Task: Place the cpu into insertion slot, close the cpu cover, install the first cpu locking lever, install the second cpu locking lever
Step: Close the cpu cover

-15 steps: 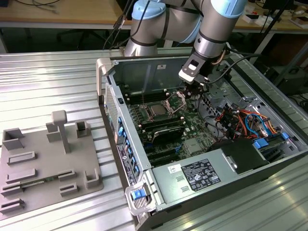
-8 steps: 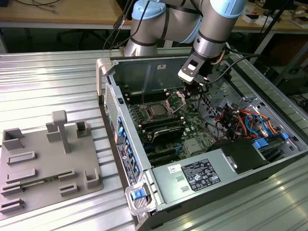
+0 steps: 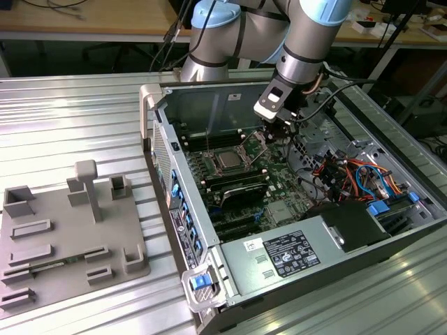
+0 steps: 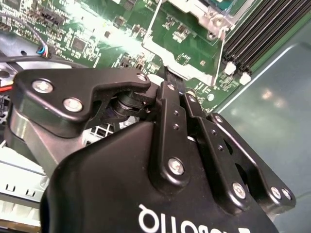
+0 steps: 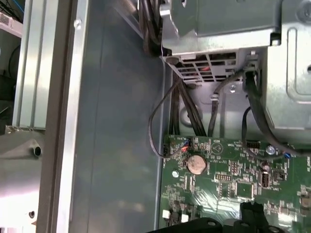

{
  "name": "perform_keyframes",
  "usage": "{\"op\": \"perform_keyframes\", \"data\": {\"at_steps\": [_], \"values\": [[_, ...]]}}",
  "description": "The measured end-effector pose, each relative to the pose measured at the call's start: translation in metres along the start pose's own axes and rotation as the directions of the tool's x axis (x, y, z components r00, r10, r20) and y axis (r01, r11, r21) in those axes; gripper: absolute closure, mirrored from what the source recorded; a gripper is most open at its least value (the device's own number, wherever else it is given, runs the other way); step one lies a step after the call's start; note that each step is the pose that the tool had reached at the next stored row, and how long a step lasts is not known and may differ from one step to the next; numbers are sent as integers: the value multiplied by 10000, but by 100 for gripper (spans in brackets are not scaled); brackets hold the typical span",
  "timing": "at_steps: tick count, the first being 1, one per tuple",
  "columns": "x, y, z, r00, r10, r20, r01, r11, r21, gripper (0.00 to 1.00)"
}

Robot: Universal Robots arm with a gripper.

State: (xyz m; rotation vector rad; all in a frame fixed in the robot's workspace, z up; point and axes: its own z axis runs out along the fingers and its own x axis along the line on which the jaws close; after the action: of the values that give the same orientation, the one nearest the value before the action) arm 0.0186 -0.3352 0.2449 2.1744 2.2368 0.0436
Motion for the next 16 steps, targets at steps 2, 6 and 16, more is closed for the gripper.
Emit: {"op": "perform_keyframes", "data": {"at_steps": [2, 6, 16], "values": [[1, -29, -1, 10000, -1, 0, 1, 10000, 0, 89], [2, -80, -3, 10000, 0, 0, 0, 10000, 0, 89], [8, -251, -9, 10000, -1, 0, 1, 10000, 0, 89]]}}
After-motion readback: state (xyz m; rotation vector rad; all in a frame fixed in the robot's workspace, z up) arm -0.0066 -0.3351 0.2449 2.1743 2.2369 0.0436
